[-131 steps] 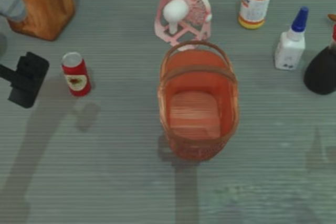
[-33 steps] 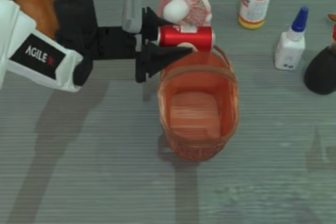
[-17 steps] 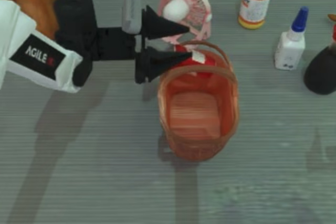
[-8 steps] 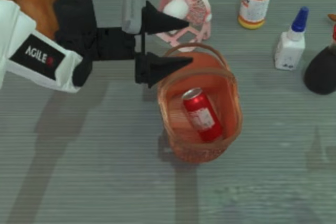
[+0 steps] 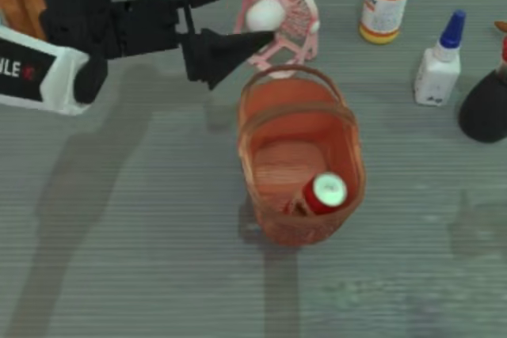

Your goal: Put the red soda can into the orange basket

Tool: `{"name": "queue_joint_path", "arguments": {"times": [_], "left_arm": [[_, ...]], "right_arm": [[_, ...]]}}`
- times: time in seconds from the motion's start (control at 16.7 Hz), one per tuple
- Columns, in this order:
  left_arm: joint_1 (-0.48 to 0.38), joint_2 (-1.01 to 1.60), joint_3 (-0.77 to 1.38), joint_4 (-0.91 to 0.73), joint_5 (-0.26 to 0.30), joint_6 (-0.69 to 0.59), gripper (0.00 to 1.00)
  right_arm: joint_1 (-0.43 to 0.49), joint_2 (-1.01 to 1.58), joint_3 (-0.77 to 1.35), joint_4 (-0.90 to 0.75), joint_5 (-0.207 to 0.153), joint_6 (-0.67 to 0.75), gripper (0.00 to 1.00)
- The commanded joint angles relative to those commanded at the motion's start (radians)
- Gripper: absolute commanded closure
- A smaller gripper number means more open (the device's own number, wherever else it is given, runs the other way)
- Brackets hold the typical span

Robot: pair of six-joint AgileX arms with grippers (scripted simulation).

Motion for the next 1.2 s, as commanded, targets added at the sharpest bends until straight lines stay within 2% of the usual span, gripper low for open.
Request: {"name": "queue_joint_path", "arguments": {"times": [0.24, 0.6, 0.9, 1.2], "left_arm": [[0.065, -0.336, -0.118, -0.126, -0.179, -0.057, 0.0], [0.162, -0.986, -0.437, -0.406, -0.528, -0.112, 0.0], [0.221, -1.501, -0.762, -0.653, -0.813, -0.095, 0.0], [0.255, -1.898, -1.039, -0.838, -1.029, -0.037, 0.0]], "right_arm": [[0.095, 0.345, 0.349, -0.245, 0.001, -0.148, 0.0], [0.27, 1.021, 1.038, -0.702, 0.001, -0.421, 0.0], [0.412, 1.587, 1.617, -1.072, 0.0, -0.642, 0.0], [0.523, 2.008, 2.063, -1.345, 0.003, -0.813, 0.0]]}}
